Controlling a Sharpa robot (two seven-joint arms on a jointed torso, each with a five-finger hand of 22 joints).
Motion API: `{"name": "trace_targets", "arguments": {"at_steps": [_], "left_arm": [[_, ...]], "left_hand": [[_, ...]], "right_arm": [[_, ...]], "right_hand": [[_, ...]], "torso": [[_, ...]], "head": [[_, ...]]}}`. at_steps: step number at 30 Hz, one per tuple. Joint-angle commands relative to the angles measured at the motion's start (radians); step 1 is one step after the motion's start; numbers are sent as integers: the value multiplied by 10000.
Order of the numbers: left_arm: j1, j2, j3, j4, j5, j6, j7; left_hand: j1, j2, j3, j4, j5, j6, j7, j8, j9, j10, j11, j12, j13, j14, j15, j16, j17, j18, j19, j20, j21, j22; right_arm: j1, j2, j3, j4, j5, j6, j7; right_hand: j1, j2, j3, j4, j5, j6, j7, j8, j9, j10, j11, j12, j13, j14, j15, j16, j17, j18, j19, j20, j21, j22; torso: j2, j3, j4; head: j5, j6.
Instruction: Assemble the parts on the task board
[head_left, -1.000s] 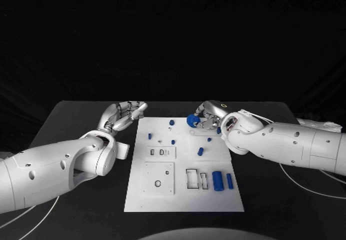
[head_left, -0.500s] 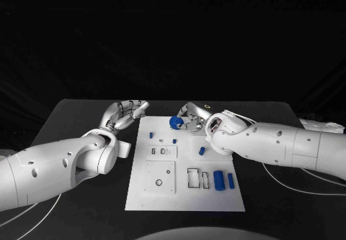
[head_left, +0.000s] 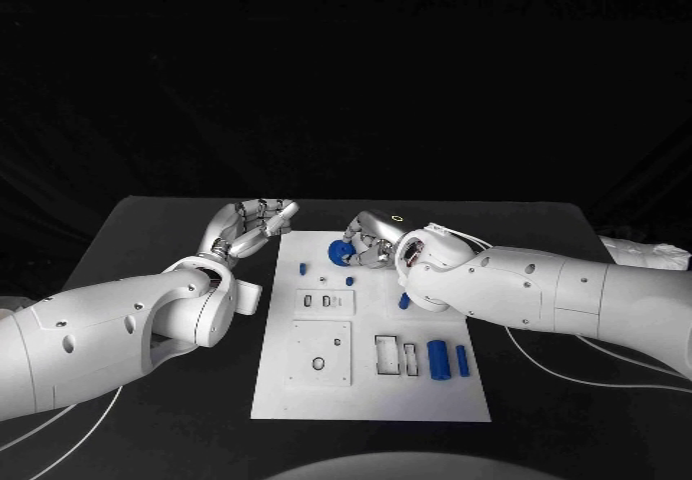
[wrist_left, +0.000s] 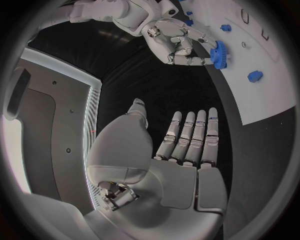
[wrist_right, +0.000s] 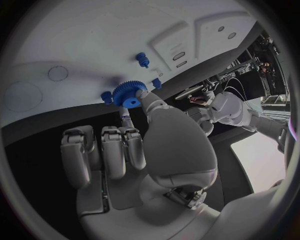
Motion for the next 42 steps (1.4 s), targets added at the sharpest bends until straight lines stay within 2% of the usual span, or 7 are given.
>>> {"name": "trace_targets", "arguments": {"at_steps": [1,19,30,33,35,38,42], "left_arm": [[13,3,9,29,-49,97,114],[14,-6,9,33,-49,83,106],[15,10,9,37,-49,52,66],[15,15,10,38,-49,53,63],[15,18,10,39,-49,54,60],[15,19,10,40,-49,55,61],[15,18,10,43,-49,56,61]], "left_hand": [[14,101,66,-7,1,-43,630,48,12,90,2,-57,4,-74,3,-68,15,-84,-56,16,-56,-15],[16,110,62,-7,2,-43,630,52,14,92,2,-58,4,-74,3,-68,15,-84,-57,16,-58,-17],[18,116,60,-7,2,-44,630,53,14,93,2,-59,4,-74,3,-68,16,-84,-57,16,-59,-18],[18,116,60,-7,2,-44,630,53,14,93,2,-59,4,-74,3,-68,16,-84,-57,16,-59,-18],[18,116,60,-7,2,-44,630,53,14,93,2,-59,4,-74,3,-68,16,-84,-57,16,-59,-18],[18,116,60,-7,2,-44,630,53,14,93,2,-59,4,-74,3,-68,16,-84,-57,16,-59,-18],[18,116,60,-7,2,-44,630,53,14,93,2,-59,4,-74,3,-68,16,-84,-57,16,-59,-18]], "right_arm": [[-27,45,5,-100,-234,439,-161],[-116,345,4,-690,-413,493,-226],[-125,447,5,-768,-484,560,-234],[-125,452,5,-760,-492,596,-273],[-124,436,5,-742,-497,643,-319],[-124,406,5,-707,-500,659,-333],[-124,320,5,-585,-491,502,-277]], "right_hand": [[-78,11,55,-16,-56,142,-98,-10,31,1021,78,28,2630,1024,38,41,2629,-140,1047,41,44,2632],[-71,42,89,-47,-142,107,-85,-73,20,1021,93,28,2630,1024,56,41,2629,-140,1047,59,44,2632],[-109,18,123,-110,-255,-189,-90,-335,-58,1021,96,28,2630,1024,76,41,2629,-140,1047,88,44,2632],[-151,-28,123,-150,-319,-489,-124,-543,-128,1021,80,28,2630,1024,69,41,2629,-140,1047,95,44,2632],[-208,-101,90,-184,-404,-1063,-156,-712,-241,1021,27,28,2630,1024,56,41,2629,-140,1047,90,44,2632],[-286,-139,23,-221,-526,-1775,-236,-701,-345,1021,-134,28,2630,1024,-3,41,2629,-140,1047,46,44,2632],[-393,-151,-70,-235,-601,-2289,-326,-690,-383,1021,-230,28,2630,1024,-61,41,2629,-140,1047,-15,44,2632]], "torso": [[-2,4,-8],[-13,7,-10],[-11,2,-4],[-9,7,-8],[-7,7,-4],[-12,9,-5],[1,16,-6]], "head": [[4,-26],[9,-61],[37,-97],[40,-97],[49,-96],[53,-98],[73,-95]]}}
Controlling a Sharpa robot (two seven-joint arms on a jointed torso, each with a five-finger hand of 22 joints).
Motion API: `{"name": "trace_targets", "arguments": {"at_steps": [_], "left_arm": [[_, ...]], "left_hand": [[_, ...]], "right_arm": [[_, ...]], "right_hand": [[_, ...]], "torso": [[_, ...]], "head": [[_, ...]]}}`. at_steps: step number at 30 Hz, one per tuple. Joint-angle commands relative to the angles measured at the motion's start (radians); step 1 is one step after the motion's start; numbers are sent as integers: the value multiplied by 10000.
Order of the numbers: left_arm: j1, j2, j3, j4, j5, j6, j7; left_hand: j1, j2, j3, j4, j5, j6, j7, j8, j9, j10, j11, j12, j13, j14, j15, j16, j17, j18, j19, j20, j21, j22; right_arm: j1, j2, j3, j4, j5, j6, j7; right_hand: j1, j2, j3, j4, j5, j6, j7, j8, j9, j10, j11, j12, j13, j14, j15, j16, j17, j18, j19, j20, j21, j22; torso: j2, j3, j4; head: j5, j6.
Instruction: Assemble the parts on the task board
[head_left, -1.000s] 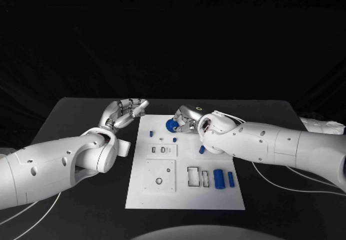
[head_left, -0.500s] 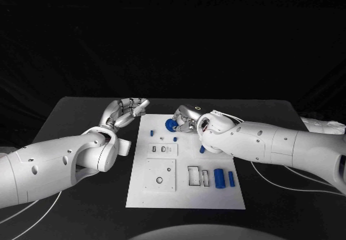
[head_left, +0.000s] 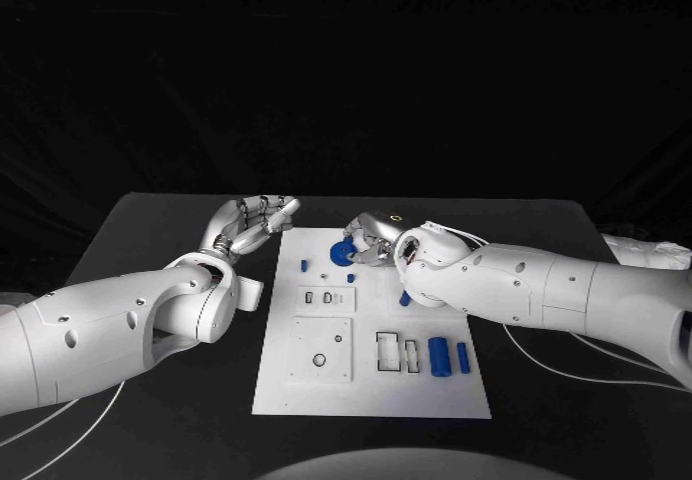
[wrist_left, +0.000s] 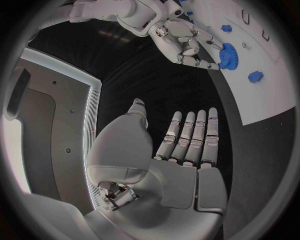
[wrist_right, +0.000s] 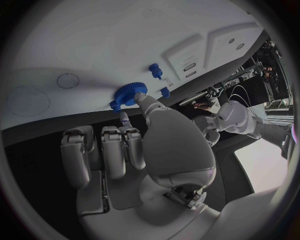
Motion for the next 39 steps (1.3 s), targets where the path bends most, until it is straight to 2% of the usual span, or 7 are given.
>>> {"name": "trace_targets", "arguments": {"at_steps": [1,9,14,18,24,33,39], "left_arm": [[15,19,9,32,-48,65,83],[15,11,9,36,-48,74,93],[14,24,8,0,-48,86,96],[12,69,7,-57,-48,107,97],[3,219,3,-233,-48,163,105],[-77,341,0,-448,-48,265,139],[-150,369,-1,-546,-48,307,153]], "left_hand": [[18,116,60,-7,2,-45,630,54,9,93,2,-59,4,-74,4,-68,16,-85,-58,16,-59,-12],[18,116,60,-7,2,-45,630,54,9,93,2,-59,4,-74,4,-68,16,-85,-58,16,-59,-12],[18,116,60,-7,2,-45,630,54,9,93,2,-59,4,-74,4,-68,16,-85,-58,16,-59,-12],[18,116,60,-7,2,-45,630,54,9,93,2,-59,4,-74,4,-68,16,-85,-58,16,-59,-12],[27,140,54,-8,6,-49,630,60,11,96,2,-63,4,-76,4,-69,16,-85,-59,16,-64,-17],[37,174,55,-11,8,-61,632,60,11,90,4,-70,2,-84,6,-73,15,-87,-65,16,-70,-22],[47,198,56,-13,9,-69,634,61,11,85,5,-76,1,-90,7,-76,14,-89,-69,17,-74,-25]], "right_arm": [[-1,-76,1,131,-141,-31,-28],[62,-547,6,761,255,-1220,458],[426,-1333,11,1655,1504,-1849,945],[850,-2220,8,2404,2737,-1627,1467],[1265,-3711,-12,3142,3845,-804,2440],[1016,-4802,-50,3075,4083,-560,2740],[663,-4911,-55,2513,4106,-468,2872]], "right_hand": [[-129,-6,-77,8,-70,-181,-34,-14,-9,1052,-66,28,2634,1024,-67,41,2633,-141,1047,-21,45,2628],[-255,47,-151,58,-112,96,-6,211,119,1052,-82,28,2634,1024,-80,41,2633,-141,1047,-46,45,2628],[-516,128,-281,222,-188,865,106,628,342,1052,7,28,2634,1024,-19,41,2633,-141,1047,-13,45,2628],[-712,194,-374,375,-526,1229,124,757,419,1052,46,28,2634,1024,36,41,2633,-141,1047,40,45,2628],[-564,298,-507,486,-1494,1022,-19,441,287,1052,-53,28,2634,1024,-24,41,2633,-141,1047,19,45,2628],[-160,313,-622,451,-1810,772,-251,156,107,1052,-212,28,2634,1024,-161,41,2633,-141,1047,-103,45,2628],[-55,309,-680,454,-1858,737,-398,94,53,1052,-285,28,2634,1024,-220,41,2633,-141,1047,-156,45,2628]], "torso": [[12,8,-4],[1,12,-21],[-16,5,-26],[-30,4,-27],[-95,5,-57],[-125,98,-167],[-154,150,-231]], "head": [[27,1],[53,0],[-4,18],[-82,42],[-312,78],[-977,192],[-1102,200]]}}
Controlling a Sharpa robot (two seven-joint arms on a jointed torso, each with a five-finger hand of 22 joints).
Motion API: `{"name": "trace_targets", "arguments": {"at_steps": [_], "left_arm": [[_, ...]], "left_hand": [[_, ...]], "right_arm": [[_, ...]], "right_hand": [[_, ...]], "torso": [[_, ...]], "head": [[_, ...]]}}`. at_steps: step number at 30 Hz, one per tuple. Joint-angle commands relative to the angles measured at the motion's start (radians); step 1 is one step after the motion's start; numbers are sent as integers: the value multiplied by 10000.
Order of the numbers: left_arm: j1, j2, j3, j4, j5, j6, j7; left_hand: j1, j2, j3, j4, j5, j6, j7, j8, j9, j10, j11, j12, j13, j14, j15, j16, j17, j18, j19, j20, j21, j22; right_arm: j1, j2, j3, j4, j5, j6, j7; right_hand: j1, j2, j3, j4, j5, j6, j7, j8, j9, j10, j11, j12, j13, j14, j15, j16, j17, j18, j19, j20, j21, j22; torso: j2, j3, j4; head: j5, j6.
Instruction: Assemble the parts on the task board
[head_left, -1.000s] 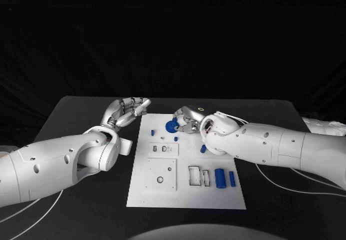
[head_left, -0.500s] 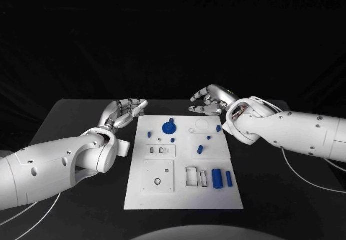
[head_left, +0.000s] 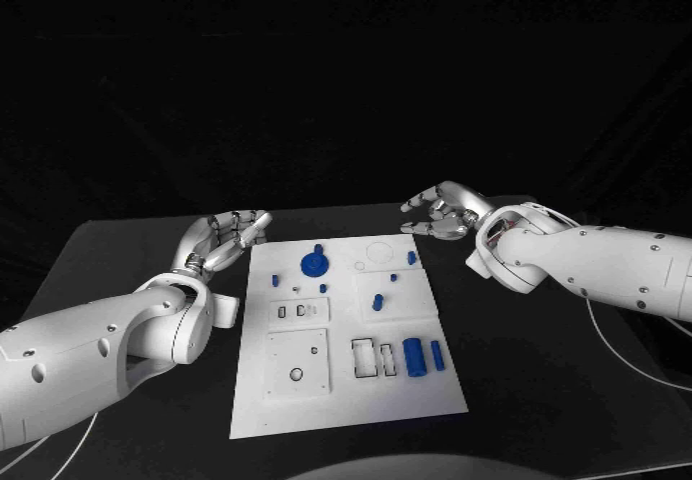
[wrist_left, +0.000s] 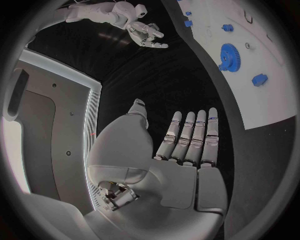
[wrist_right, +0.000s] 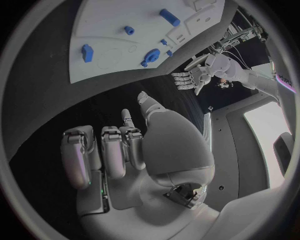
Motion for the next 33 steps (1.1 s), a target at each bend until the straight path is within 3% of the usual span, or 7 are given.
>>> {"name": "trace_targets", "arguments": {"at_steps": [1,5,13,22,33], "left_arm": [[-25,33,7,-23,-47,222,143],[-61,19,7,-47,-47,235,148],[-90,-21,7,-71,-49,233,148],[-94,-45,7,-65,-49,227,151],[-94,-59,7,-60,-49,217,155]], "left_hand": [[35,106,56,-13,9,-69,633,61,15,85,5,-35,1,-91,8,-37,14,-88,-69,17,-37,-16],[35,106,56,-13,9,-69,633,61,15,85,5,-35,1,-91,8,-37,14,-88,-69,17,-37,-16],[58,150,56,-16,15,-82,636,64,16,79,8,-44,1,-100,10,-41,14,-91,-78,18,-46,-23],[58,150,56,-16,15,-82,636,64,16,79,8,-44,1,-100,10,-41,14,-91,-78,18,-46,-23],[67,172,55,-16,22,-86,637,67,17,78,9,-47,1,-105,11,-43,13,-93,-81,18,-50,-26]], "right_arm": [[-161,-4,-2,-254,196,347,421],[-423,59,-3,-596,199,437,470],[-791,278,-3,-965,144,538,196],[-915,535,-2,-1233,-59,843,-146],[-1003,765,-2,-1410,-654,1139,-564]], "right_hand": [[111,2,-66,-1,-74,-33,-99,-50,-20,1048,-109,28,2627,1023,-81,41,2635,-141,1046,-89,45,2632],[173,-1,-88,-12,-77,-75,-153,-85,-49,1048,-140,28,2627,1023,-108,41,2635,-141,1046,-115,45,2632],[527,-27,-106,-172,35,-77,-162,-103,-120,1048,-218,28,2627,1023,-194,41,2635,-141,1046,-204,45,2632],[850,-17,-163,-278,-352,-21,-212,-90,-188,1048,-277,28,2627,1023,-260,41,2635,-141,1046,-278,45,2632],[1166,81,-111,-392,-380,34,-256,-91,-233,1048,-306,28,2627,1023,-299,41,2635,-141,1046,-316,45,2632]], "torso": [[-22,59,-57],[-25,72,-82],[-11,42,-42],[-34,40,-43],[-29,40,-32]], "head": [[-78,3],[-24,-10],[11,-41],[41,-59],[70,-27]]}}
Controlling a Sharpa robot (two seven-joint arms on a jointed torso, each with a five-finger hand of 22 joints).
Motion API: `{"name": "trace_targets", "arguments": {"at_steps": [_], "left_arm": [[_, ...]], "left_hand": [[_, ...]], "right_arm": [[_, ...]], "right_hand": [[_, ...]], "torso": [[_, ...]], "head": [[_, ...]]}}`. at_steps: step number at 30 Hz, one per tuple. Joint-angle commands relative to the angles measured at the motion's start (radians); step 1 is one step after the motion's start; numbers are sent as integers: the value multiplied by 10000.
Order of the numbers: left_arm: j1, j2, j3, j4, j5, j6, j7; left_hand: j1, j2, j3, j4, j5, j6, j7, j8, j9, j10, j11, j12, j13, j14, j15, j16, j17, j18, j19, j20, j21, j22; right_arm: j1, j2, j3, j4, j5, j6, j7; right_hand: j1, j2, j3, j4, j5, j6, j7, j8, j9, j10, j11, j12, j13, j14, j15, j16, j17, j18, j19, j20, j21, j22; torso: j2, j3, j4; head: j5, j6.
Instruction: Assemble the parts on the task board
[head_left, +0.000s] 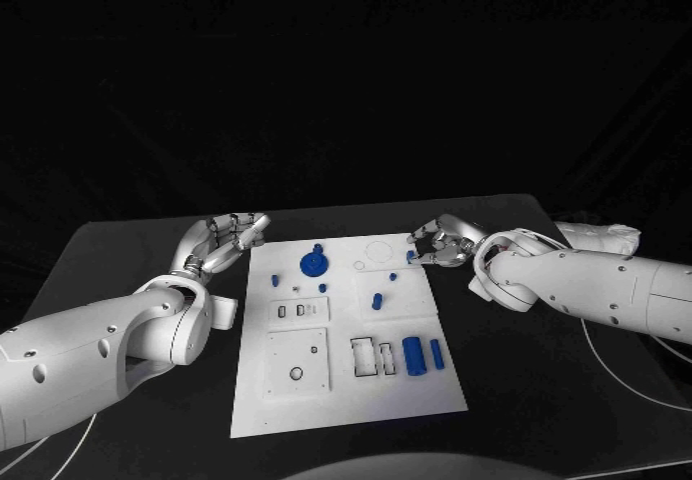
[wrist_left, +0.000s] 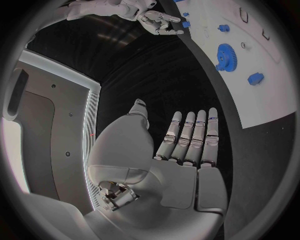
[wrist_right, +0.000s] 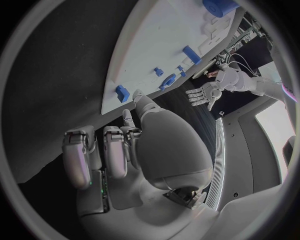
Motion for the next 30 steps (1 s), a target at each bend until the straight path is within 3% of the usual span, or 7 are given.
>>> {"name": "trace_targets", "arguments": {"at_steps": [1,7,12,15,20,30], "left_arm": [[3,10,7,21,-48,139,147],[4,-17,9,50,-49,130,150],[5,-47,9,60,-49,113,173],[6,-78,9,72,-49,103,170],[6,-105,10,98,-49,90,165],[7,-121,10,114,-49,77,156]], "left_hand": [[-27,79,55,-16,22,-50,673,67,9,77,9,-48,1,-68,-25,-43,13,-93,-81,18,-50,-8],[-24,83,54,-17,25,-51,673,68,10,77,9,-49,1,-70,-25,-44,13,-93,-82,18,-51,-9],[-16,93,51,-18,33,-53,674,70,10,76,10,-51,1,-72,-24,-44,13,-94,-84,18,-53,-11],[-15,94,50,-18,34,-53,674,70,11,77,10,-51,1,-71,-24,-44,13,-94,-84,18,-54,-12],[-14,95,50,-18,35,-54,674,71,11,77,10,-51,1,-71,-24,-44,13,-94,-84,18,-54,-12],[-7,100,44,-19,40,-53,673,75,12,80,10,-51,2,-70,-24,-43,14,-94,-85,18,-56,-14]], "right_arm": [[-18,26,0,-23,-594,369,-346],[-27,79,0,-36,-776,431,-549],[-30,129,0,-56,-958,479,-741],[-35,165,0,-76,-1087,477,-851],[-58,210,0,-121,-1161,475,-967],[-89,338,0,-220,-1193,479,-1093]], "right_hand": [[120,1,11,-73,-51,32,-38,-53,-15,1048,-93,28,2630,1059,-51,41,2629,-142,1046,-104,45,2629],[155,62,25,-64,-45,108,-30,-25,-17,1048,-100,28,2630,1059,-62,41,2629,-142,1046,-115,45,2629],[169,117,27,-42,-45,205,9,5,-19,1048,-101,28,2630,1059,-69,41,2629,-142,1046,-126,45,2629],[173,156,30,-24,-35,268,25,21,-22,1048,-98,28,2630,1059,-72,41,2629,-142,1046,-130,45,2629],[187,207,35,-4,21,371,63,46,-27,1048,-86,28,2630,1059,-74,41,2629,-142,1046,-135,45,2629],[166,390,57,93,71,710,130,135,-27,1048,-47,28,2630,1059,-56,41,2629,-142,1046,-129,45,2629]], "torso": [[1,-2,10],[13,6,-24],[13,0,13],[13,13,-9],[8,1,2],[4,11,-6]], "head": [[-20,-9],[3,1],[-47,-5],[7,-2],[-49,28],[23,1]]}}
